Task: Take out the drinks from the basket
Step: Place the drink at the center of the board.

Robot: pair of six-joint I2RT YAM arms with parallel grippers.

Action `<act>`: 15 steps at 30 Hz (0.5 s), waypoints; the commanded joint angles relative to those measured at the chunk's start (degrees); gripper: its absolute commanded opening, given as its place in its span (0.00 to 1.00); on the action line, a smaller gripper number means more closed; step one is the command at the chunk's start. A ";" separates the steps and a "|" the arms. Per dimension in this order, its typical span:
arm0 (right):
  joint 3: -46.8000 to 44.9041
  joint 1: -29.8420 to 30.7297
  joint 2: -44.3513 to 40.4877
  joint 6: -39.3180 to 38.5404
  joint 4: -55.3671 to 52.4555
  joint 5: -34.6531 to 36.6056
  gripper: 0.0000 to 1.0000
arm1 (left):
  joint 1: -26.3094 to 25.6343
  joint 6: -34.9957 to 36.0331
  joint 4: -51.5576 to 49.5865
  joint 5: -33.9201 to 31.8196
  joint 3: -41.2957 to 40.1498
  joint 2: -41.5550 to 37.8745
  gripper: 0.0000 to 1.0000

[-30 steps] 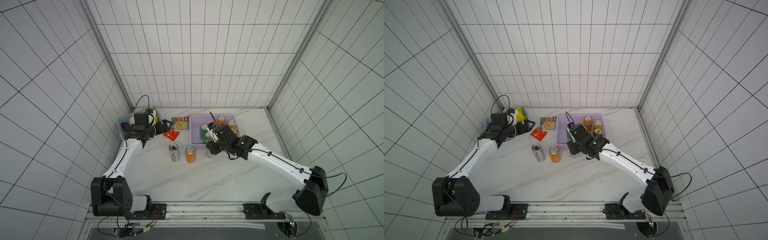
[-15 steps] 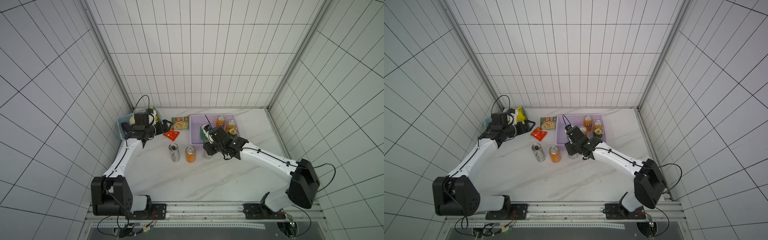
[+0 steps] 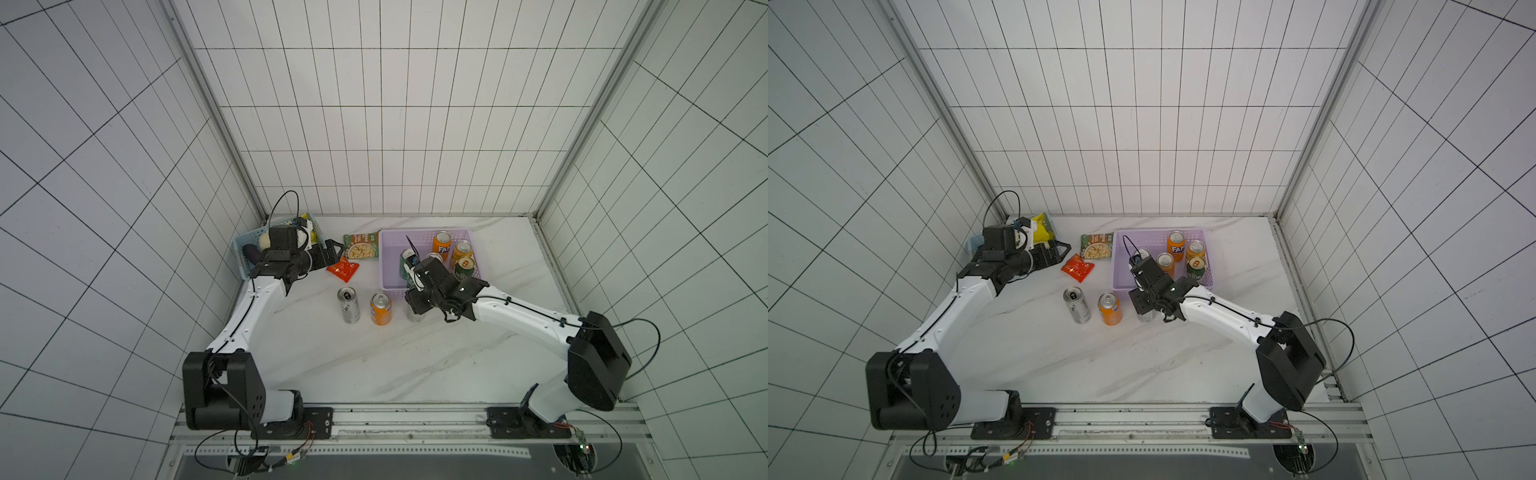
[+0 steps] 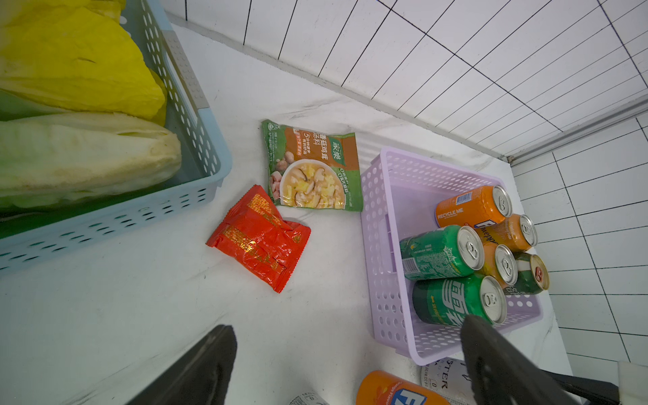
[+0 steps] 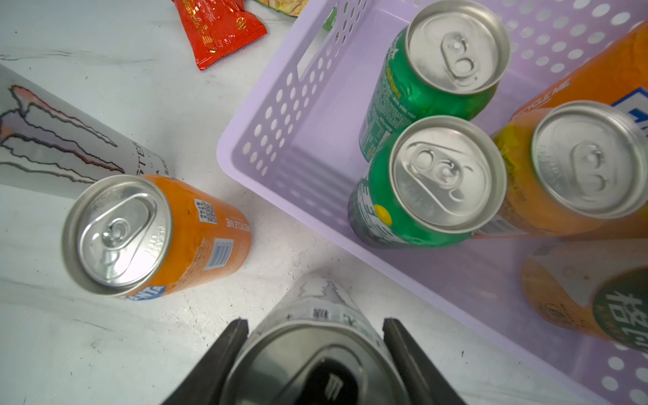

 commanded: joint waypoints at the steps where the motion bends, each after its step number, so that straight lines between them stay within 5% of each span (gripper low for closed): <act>1: -1.62 0.44 -0.53 1.04 4.01 1.36 0.43 | 0.32 0.13 0.58 0.53 1.17 0.23 0.98; 15: -2.37 0.44 -3.15 1.47 2.08 1.80 0.61 | 0.56 0.13 0.57 0.69 1.26 0.22 0.98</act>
